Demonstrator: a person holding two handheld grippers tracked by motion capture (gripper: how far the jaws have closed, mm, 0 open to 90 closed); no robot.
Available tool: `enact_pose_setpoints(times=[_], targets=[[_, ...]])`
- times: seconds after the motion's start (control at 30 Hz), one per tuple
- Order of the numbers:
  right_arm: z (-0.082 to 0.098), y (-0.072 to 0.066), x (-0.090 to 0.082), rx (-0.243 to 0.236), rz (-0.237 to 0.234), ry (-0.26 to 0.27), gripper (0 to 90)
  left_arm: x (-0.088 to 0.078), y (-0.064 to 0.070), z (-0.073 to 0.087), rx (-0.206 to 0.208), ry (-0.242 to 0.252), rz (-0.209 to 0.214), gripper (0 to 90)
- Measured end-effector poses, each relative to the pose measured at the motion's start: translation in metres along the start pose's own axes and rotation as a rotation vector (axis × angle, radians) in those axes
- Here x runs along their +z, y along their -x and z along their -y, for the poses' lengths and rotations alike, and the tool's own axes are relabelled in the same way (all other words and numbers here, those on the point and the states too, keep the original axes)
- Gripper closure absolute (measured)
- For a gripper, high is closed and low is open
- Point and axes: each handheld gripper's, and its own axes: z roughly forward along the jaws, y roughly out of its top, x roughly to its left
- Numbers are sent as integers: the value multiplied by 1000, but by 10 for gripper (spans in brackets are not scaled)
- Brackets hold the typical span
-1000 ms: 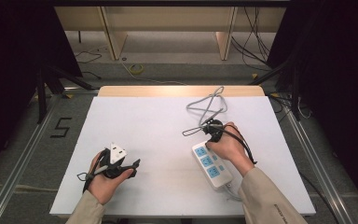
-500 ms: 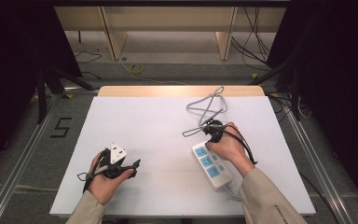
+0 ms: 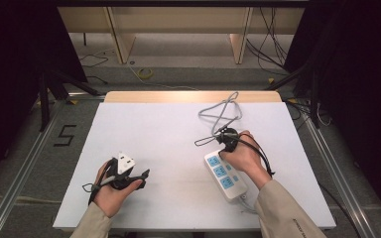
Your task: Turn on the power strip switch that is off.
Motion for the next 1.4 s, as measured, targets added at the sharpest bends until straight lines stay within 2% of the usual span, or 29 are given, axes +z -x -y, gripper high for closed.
enact_pose_setpoints(times=[0.23, 0.4, 0.47, 0.73, 1.4], targets=[[1, 0, 0, -4, 0, 8, 900, 0, 0, 0, 0, 1, -1, 302], [3, 1, -1, 5, -12, 24, 900, 0, 0, 0, 0, 1, 1, 302], [2, 1, -2, 14, -31, 28, 900, 0, 0, 0, 0, -1, 0, 302], [1, 0, -2, 0, -30, 41, 900, 0, -1, 0, -1, -1, 0, 302], [3, 1, -9, -1, -18, 73, 900, 0, 0, 0, 1, -1, -1, 303]])
